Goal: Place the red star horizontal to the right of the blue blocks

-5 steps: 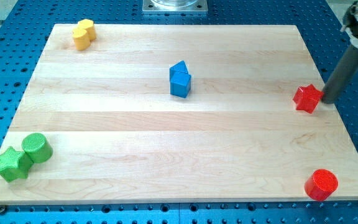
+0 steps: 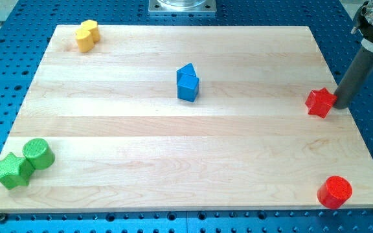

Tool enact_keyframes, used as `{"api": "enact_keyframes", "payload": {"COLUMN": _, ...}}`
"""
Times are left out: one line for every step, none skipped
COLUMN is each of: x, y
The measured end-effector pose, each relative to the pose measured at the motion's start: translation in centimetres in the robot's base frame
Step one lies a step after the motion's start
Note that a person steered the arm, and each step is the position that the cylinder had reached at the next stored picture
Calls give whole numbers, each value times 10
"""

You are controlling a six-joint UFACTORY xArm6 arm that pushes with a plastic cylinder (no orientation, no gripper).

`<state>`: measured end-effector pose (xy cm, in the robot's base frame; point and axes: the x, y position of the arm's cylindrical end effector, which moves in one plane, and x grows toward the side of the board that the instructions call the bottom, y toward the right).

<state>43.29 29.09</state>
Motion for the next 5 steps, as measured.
{"api": "enact_keyframes", "payload": {"x": 1, "y": 0}}
{"api": "enact_keyframes", "payload": {"x": 3, "y": 0}}
{"api": "enact_keyframes", "payload": {"x": 37, "y": 18}}
{"api": "enact_keyframes", "payload": {"x": 37, "y": -22}}
{"api": "enact_keyframes", "payload": {"x": 2, "y": -35}}
